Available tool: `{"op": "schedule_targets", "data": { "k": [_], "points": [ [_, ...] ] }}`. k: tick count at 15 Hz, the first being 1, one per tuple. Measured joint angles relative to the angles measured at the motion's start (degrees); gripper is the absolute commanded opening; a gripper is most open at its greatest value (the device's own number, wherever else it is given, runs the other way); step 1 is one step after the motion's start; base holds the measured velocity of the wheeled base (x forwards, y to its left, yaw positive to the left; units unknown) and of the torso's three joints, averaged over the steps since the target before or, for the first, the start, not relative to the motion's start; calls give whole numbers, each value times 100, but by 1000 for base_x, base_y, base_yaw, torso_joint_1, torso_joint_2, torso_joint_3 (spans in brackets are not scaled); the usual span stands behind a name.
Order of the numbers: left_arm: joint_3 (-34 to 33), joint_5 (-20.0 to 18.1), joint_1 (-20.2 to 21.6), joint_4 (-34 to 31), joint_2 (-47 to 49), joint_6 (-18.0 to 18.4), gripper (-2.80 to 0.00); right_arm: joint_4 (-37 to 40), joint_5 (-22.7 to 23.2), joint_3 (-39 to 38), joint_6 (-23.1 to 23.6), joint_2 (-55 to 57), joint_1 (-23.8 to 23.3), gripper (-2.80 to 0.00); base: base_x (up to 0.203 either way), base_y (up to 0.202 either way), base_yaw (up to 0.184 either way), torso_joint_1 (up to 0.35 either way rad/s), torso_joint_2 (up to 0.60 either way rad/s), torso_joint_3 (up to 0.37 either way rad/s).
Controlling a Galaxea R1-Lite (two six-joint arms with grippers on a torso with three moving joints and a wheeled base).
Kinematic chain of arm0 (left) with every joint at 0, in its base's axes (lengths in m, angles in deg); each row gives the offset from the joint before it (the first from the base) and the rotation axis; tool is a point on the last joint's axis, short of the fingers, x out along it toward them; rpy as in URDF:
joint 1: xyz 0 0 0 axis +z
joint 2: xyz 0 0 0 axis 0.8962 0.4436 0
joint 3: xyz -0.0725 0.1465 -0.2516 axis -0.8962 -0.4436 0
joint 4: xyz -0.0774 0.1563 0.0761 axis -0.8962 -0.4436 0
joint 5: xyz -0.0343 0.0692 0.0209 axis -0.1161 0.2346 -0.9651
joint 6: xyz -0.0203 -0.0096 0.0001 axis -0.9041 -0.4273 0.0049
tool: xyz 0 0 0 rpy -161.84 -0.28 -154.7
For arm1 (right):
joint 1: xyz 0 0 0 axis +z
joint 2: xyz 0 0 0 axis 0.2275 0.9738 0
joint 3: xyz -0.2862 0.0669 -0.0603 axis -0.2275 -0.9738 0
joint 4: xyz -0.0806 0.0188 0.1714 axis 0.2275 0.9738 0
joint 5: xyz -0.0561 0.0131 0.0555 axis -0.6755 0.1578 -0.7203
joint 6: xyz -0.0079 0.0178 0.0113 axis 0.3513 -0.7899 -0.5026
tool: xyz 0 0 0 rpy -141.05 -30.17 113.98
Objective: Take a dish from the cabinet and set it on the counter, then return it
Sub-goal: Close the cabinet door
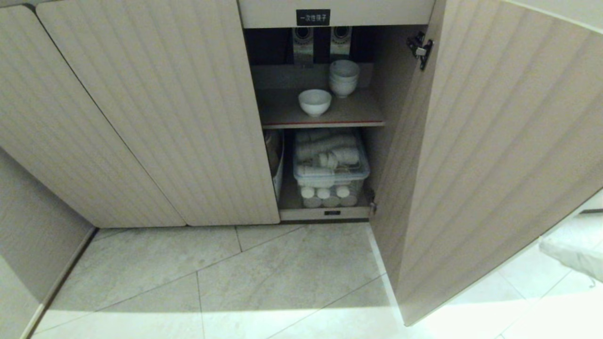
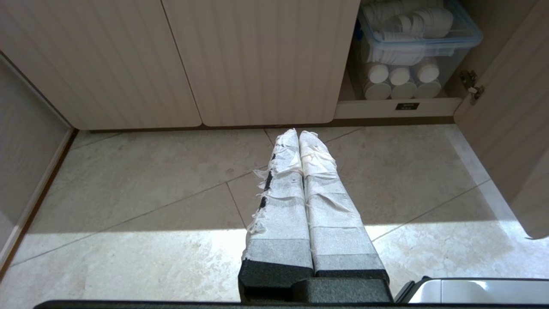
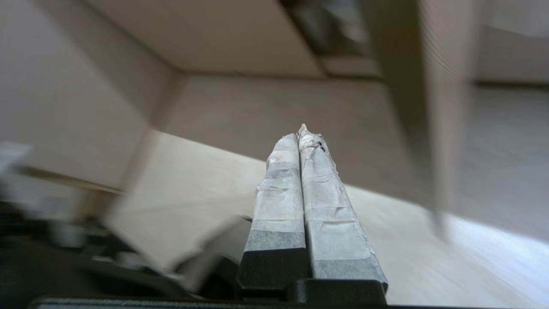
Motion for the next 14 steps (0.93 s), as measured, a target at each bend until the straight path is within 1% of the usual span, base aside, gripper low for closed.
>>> {"op": "schedule_targets", "data": {
  "k": [2, 3, 5, 7, 8, 9, 12, 14],
  "points": [
    [0, -1, 0, 0, 0, -2, -280, 744, -718, 44, 743, -31, 0, -280, 0, 0, 0, 0, 0, 0],
    [0, 0, 0, 0, 0, 0, -280, 1121, -1061, 85, 994, -52, 0, -280, 0, 0, 0, 0, 0, 0],
    [0, 1, 0, 0, 0, -2, -280, 1572, -1677, 169, 1153, -72, -5, -280, 0, 0, 0, 0, 0, 0],
    [0, 1, 0, 0, 0, 1, -280, 1632, -2362, 203, 1435, 41, -5, -280, 0, 0, 0, 0, 0, 0],
    [0, 1, 0, -1, 0, -1, -280, 1532, -2630, 219, 1529, 129, -7, -280, 0, 0, 0, 0, 0, 0],
    [0, -2, 0, 0, 0, 1, -280, 1304, -2743, 234, 1534, 226, -7, -280, 0, 0, 0, 0, 0, 0],
    [0, 1, 0, 0, 0, 1, -280, 159, -2760, 256, 1451, 565, -7, -280, 0, 0, 0, 0, 0, 0],
    [0, 1, 0, 0, 0, 1, -280, -759, -2662, 234, 1429, 803, 1, -280, 0, 0, 0, 0, 0, 0]
  ]
}}
